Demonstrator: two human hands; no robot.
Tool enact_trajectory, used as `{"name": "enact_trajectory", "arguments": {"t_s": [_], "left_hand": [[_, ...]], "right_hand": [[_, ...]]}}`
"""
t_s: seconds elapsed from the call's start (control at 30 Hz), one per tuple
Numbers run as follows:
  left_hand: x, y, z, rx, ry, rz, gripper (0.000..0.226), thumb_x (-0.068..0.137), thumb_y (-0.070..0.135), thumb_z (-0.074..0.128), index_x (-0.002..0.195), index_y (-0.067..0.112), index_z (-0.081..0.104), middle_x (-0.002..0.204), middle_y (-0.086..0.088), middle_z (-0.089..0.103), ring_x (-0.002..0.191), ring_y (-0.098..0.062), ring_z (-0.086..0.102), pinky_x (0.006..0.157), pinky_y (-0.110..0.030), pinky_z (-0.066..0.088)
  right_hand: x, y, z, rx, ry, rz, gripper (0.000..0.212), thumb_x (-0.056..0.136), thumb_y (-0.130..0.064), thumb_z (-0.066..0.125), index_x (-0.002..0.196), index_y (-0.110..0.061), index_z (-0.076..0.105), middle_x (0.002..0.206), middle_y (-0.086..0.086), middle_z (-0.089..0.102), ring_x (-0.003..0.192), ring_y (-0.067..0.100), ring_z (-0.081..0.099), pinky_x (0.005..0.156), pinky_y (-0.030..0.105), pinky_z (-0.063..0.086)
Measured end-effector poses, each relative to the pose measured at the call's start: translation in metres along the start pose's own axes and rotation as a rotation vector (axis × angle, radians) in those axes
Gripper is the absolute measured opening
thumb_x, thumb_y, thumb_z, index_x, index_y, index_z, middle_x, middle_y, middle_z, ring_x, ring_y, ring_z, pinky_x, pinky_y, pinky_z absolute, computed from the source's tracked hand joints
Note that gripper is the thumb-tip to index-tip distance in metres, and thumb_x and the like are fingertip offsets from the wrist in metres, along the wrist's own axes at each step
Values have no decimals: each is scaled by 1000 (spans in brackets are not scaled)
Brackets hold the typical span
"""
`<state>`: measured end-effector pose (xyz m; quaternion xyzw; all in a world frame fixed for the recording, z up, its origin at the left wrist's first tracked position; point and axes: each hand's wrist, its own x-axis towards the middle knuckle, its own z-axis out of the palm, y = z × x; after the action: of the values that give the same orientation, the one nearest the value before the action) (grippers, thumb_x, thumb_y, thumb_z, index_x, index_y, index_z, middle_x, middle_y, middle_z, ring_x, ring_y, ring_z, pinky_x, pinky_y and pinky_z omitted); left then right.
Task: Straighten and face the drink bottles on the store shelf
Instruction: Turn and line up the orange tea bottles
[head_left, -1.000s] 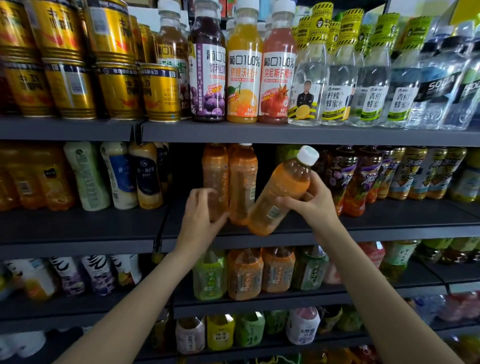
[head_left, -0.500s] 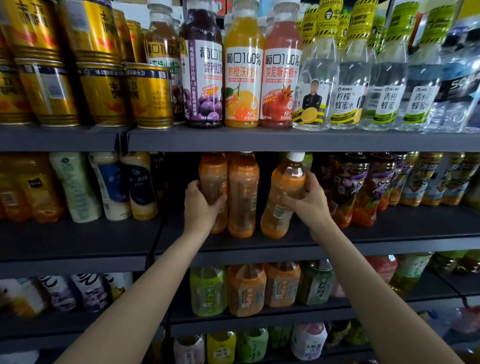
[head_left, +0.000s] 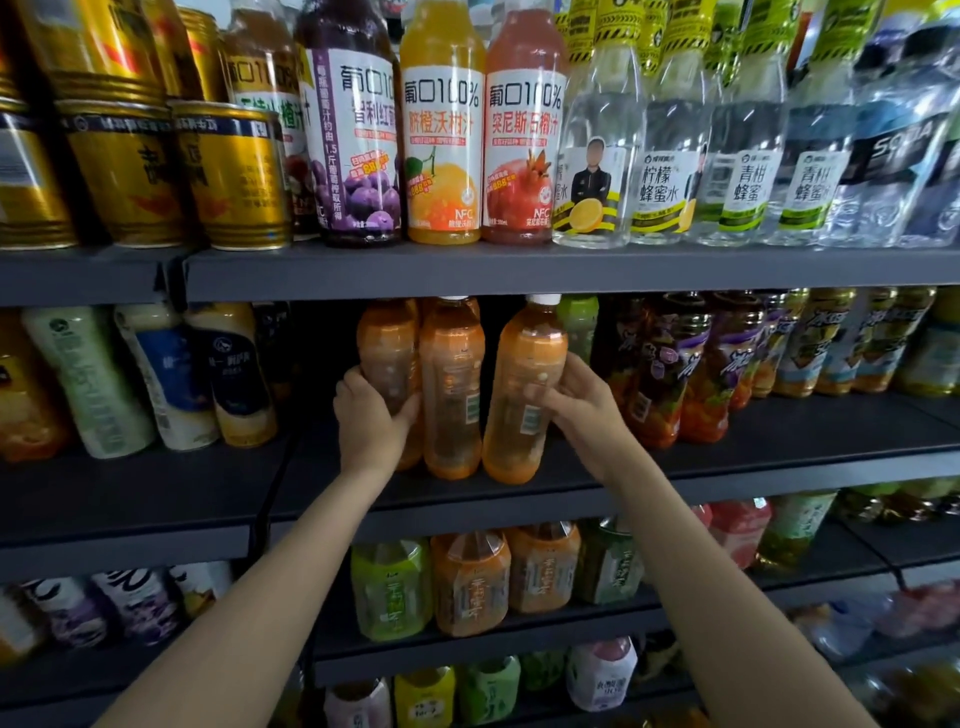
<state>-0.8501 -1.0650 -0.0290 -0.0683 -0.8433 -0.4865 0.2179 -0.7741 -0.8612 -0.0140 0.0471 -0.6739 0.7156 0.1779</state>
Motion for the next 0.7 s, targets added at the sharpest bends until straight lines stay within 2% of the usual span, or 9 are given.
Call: {"name": "enact_trajectory", "arguments": {"t_s": [0.07, 0.17, 0.23, 0.33, 0.43, 0.53, 0.63, 0.7], "left_hand": [[-1, 2, 0, 2, -4, -3, 64, 82, 22, 70, 130, -1, 35, 127, -19, 42, 122, -32, 39, 97, -38, 38], [-2, 4, -2, 13, -16, -10, 65, 82, 22, 70, 131, -1, 34, 128, -19, 41, 123, -31, 39, 98, -38, 38], [-3, 5, -3, 23, -24, -22, 65, 82, 22, 70, 131, -1, 33, 129, -19, 40, 124, -32, 39, 98, -38, 38], [-2, 8, -3, 44, -31, -28, 65, 82, 21, 70, 132, -2, 33, 129, -20, 41, 123, -32, 39, 98, -38, 39], [-1, 8, -3, 55, -30, -34, 66, 83, 21, 69, 132, -2, 32, 129, -19, 40, 124, -32, 39, 98, -38, 38], [-2, 7, -3, 60, -27, -34, 66, 83, 20, 69, 133, -2, 32, 130, -20, 40, 125, -32, 38, 100, -40, 37], [-3, 7, -3, 63, -38, -27, 66, 83, 20, 68, 133, -2, 31, 131, -21, 39, 125, -33, 37, 101, -41, 37], [-3, 7, -3, 62, -41, -26, 65, 83, 20, 68, 133, -2, 32, 131, -21, 39, 125, -33, 37, 100, -41, 37]], "right_hand": [[-4, 1, -9, 140, -90, 19, 49, 72, -13, 78, 117, -14, 58, 110, 4, 67, 108, 21, 62, 91, 33, 51], [-11, 8, -16, 307, -81, 87, 60, 56, -31, 88, 109, -18, 63, 105, 1, 69, 103, 17, 64, 82, 28, 54], [-19, 13, -20, 372, -17, 123, 48, 64, -24, 84, 107, -18, 63, 99, 0, 72, 100, 17, 66, 76, 26, 55], [-29, 16, -24, 397, 102, 146, 26, 80, -11, 63, 106, -16, 61, 93, -1, 74, 97, 18, 67, 72, 24, 56], [-30, 9, -33, 410, 108, 91, 32, 76, -9, 61, 108, -16, 60, 95, -1, 73, 96, 15, 68, 74, 23, 56], [-26, -4, -40, 354, 18, 15, 37, 75, 1, 65, 109, -12, 59, 96, -1, 71, 97, 15, 66, 80, 24, 54], [-19, -10, -43, 316, -76, -9, 39, 71, 2, 58, 108, -10, 57, 96, 0, 69, 96, 15, 65, 82, 24, 52], [-17, -12, -43, 343, -112, 7, 42, 67, 3, 60, 107, -8, 55, 95, 1, 68, 94, 15, 64, 83, 24, 52]]}}
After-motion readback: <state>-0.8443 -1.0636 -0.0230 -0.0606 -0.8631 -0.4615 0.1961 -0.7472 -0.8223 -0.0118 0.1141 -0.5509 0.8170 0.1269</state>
